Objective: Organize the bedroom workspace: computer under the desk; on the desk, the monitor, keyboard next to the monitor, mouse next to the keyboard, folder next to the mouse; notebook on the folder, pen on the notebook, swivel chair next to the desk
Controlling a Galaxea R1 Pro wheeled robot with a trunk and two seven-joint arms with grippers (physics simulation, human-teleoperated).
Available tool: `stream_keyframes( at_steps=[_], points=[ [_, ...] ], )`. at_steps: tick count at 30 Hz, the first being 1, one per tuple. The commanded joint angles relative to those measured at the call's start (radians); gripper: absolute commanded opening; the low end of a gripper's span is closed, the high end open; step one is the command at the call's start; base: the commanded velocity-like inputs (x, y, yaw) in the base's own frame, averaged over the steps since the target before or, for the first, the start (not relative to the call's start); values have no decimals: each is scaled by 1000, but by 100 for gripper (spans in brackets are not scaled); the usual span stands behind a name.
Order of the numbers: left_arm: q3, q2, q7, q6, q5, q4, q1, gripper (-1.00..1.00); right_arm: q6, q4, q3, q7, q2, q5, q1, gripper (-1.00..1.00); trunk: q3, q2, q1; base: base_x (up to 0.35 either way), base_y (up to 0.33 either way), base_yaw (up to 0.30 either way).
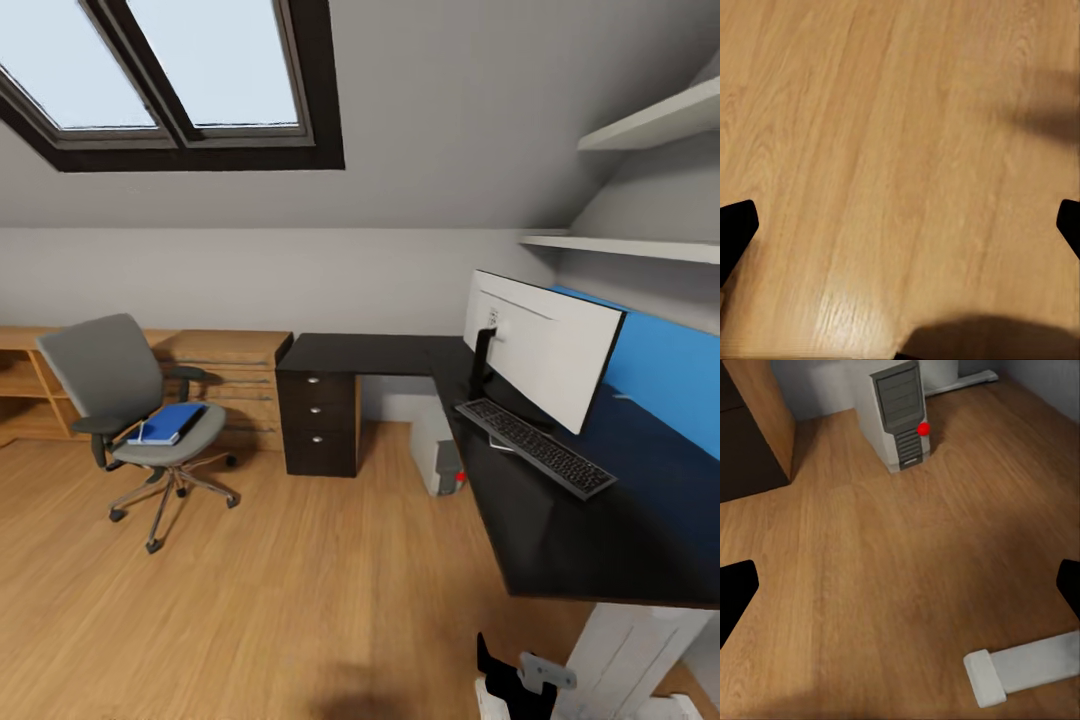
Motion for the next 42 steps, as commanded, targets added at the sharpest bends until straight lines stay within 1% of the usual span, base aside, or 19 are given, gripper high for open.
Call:
stream_keyframes(
  at_steps=[1, 9, 15, 19, 28, 31, 32, 37, 38, 39, 42],
  points=[
    [5, 0, 1, -4, 0, 0, 0, 100, -3, 2, -4, 10, -1, -8, -1, 100, -1, -1, 0, -161, -308, -197],
    [5, 0, 2, -5, 0, 0, 0, 100, -3, 2, -4, 10, 0, -8, -1, 100, -5, -1, 0, -169, -304, -209],
    [5, 0, 2, -5, 0, 0, 0, 100, -2, 2, -4, 10, 0, -8, -1, 100, -12, -1, 0, -145, -298, -47],
    [5, 1, 2, -5, 2, 0, 0, 100, -2, 2, -4, 10, 0, -8, -1, 100, -14, -1, 0, -51, -101, -6],
    [6, 0, 11, -6, 3, -1, 0, 100, -2, 1, -5, 10, -3, -8, -1, 100, 14, 62, -35, -7, -14, -1],
    [6, 0, 13, -19, 3, -1, 0, 100, -2, 1, -5, 10, -3, -8, 0, 100, 23, 83, -46, -1, -1, 0],
    [7, 0, 19, -64, 3, 0, 0, 100, -3, 1, -5, 9, -2, -8, 0, 100, 26, 90, -50, 0, 0, 0],
    [8, -1, 59, -110, 3, 0, 0, 100, -5, 2, -4, 8, -2, -9, 0, 100, 42, 125, -69, 0, 0, 0],
    [8, -1, 86, -120, 3, 0, 0, 100, -6, 2, -5, 8, -2, -9, 0, 100, 45, 132, -73, 0, 0, 0],
    [7, -3, 166, -136, 2, 0, 0, 100, -6, 2, -5, 8, -3, -10, 0, 100, 48, 139, -77, -278, -69, 0],
    [7, -5, 179, -135, 1, 0, 0, 100, -6, 1, -6, 8, -3, -9, 0, 100, 57, 160, -89, -315, -148, 0]
  ],
)
